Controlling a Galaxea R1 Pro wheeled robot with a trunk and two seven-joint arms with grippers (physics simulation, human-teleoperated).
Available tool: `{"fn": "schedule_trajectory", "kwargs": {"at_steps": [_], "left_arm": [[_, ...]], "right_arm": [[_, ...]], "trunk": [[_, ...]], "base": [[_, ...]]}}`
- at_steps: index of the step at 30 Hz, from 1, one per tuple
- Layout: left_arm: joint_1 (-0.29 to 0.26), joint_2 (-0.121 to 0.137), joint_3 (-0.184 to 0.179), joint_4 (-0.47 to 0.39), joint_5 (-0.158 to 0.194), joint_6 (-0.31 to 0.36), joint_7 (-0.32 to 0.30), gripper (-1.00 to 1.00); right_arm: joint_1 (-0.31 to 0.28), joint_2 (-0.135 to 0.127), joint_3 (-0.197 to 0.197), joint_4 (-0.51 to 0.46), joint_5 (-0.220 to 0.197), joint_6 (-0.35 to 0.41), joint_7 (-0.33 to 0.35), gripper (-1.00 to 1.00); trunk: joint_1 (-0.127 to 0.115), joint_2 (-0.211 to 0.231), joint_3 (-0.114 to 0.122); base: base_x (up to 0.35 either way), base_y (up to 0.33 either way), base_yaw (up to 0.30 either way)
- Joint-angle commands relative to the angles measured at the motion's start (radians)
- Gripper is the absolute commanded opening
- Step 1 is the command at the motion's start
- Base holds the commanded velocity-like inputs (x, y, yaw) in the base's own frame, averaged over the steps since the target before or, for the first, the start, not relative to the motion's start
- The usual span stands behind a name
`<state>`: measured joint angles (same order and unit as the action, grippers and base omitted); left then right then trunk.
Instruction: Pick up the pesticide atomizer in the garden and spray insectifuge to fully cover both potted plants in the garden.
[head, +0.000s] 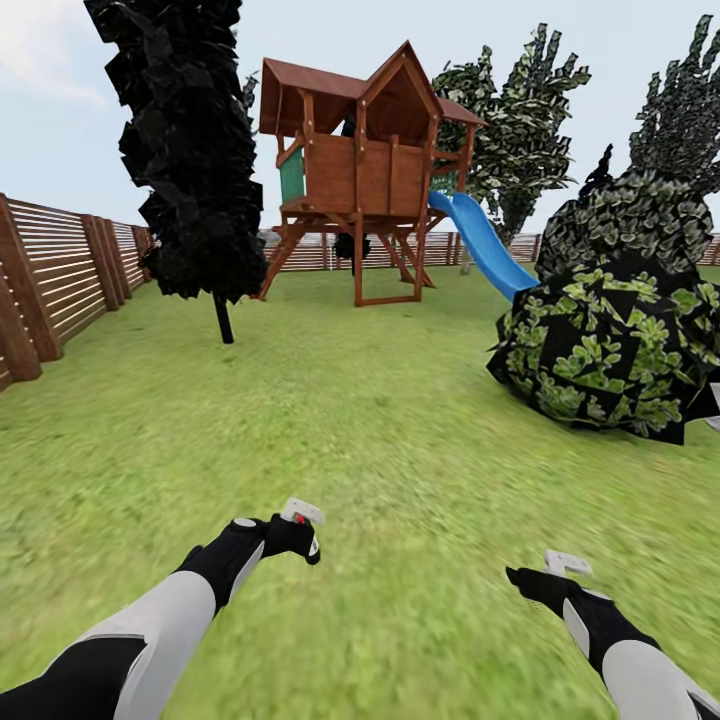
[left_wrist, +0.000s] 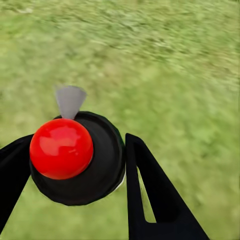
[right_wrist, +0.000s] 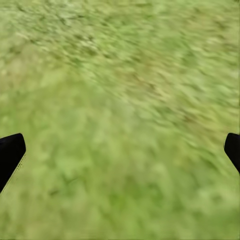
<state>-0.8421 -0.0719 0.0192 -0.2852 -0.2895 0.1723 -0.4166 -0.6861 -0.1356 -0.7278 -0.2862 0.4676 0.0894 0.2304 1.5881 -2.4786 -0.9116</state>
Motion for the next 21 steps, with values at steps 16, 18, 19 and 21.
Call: {"fn": "schedule_trajectory", "kwargs": {"at_steps": [16,18,19,21], "left_arm": [[0.000,0.000,0.002,-0.002,-0.002,0.007,-0.004,-1.00],[0.000,0.000,0.002,-0.002,-0.002,0.007,-0.004,-1.00],[-0.001,0.000,0.002,-0.002,-0.002,0.007,-0.004,-1.00],[-0.001,0.000,0.002,-0.002,-0.002,0.007,-0.004,-1.00]], "right_arm": [[-0.001,0.000,-0.010,-0.002,0.006,0.004,0.007,1.00],[-0.001,0.000,-0.010,-0.002,0.006,0.004,0.007,1.00],[-0.001,0.000,-0.010,-0.002,0.006,0.004,0.007,1.00],[-0.001,0.000,-0.010,-0.002,0.006,0.005,0.007,1.00]], "trunk": [[0.000,0.000,-0.001],[0.000,0.000,-0.001],[0.000,0.000,-0.001],[0.000,0.000,-0.001]], "base": [[0.336,0.000,0.000],[0.336,0.000,0.000],[0.336,0.000,-0.026],[0.336,0.000,-0.108]]}}
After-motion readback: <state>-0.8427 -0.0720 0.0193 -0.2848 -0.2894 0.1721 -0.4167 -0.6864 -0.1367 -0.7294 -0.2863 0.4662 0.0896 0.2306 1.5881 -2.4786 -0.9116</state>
